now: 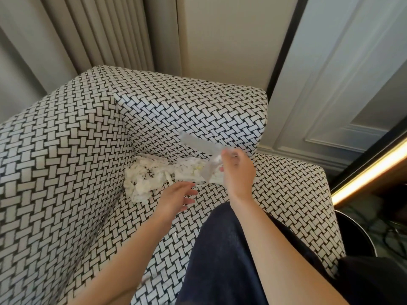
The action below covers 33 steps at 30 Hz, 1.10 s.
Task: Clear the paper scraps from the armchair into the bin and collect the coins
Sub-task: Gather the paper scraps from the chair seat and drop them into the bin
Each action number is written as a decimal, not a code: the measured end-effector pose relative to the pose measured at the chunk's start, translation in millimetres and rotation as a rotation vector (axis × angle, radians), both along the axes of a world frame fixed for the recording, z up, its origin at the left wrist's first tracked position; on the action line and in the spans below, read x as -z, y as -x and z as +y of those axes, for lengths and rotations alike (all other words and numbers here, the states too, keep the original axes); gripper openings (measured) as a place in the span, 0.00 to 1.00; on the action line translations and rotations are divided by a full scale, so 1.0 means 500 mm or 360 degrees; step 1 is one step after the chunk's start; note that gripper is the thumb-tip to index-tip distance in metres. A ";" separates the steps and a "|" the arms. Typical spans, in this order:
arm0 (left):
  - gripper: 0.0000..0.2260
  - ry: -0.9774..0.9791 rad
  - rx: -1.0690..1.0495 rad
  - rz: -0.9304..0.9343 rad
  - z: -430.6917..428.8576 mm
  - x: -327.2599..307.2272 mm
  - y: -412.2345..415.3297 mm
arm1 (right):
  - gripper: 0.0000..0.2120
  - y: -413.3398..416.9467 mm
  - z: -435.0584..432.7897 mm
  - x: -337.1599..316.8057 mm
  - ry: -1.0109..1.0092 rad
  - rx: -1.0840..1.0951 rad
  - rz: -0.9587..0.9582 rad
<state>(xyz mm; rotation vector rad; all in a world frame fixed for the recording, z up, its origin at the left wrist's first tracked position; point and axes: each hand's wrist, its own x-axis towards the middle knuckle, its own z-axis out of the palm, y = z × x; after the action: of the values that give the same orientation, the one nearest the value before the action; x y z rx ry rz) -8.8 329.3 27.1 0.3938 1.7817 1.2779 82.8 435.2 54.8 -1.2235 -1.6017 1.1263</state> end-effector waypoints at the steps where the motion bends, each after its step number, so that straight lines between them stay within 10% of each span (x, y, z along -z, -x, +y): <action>1: 0.09 0.0004 0.0061 0.0036 0.007 0.002 -0.005 | 0.05 -0.004 0.000 -0.005 0.0000 0.0114 0.0135; 8: 0.13 -0.0007 0.0613 0.0377 0.079 0.017 -0.035 | 0.05 -0.037 0.007 -0.017 0.0184 0.0683 0.0876; 16: 0.22 0.0143 0.0827 0.0337 0.178 0.038 -0.073 | 0.09 -0.041 0.013 -0.009 0.0182 0.0837 0.0890; 33: 0.20 -0.0086 -0.0047 0.0064 0.147 0.091 -0.073 | 0.09 -0.038 0.021 -0.001 0.0142 0.0731 0.0747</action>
<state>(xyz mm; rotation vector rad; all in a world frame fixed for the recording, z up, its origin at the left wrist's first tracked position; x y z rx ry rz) 27.8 402.8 -18.5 0.4278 1.7957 1.3495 101.9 445.7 55.1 -1.1930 -0.8729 1.0864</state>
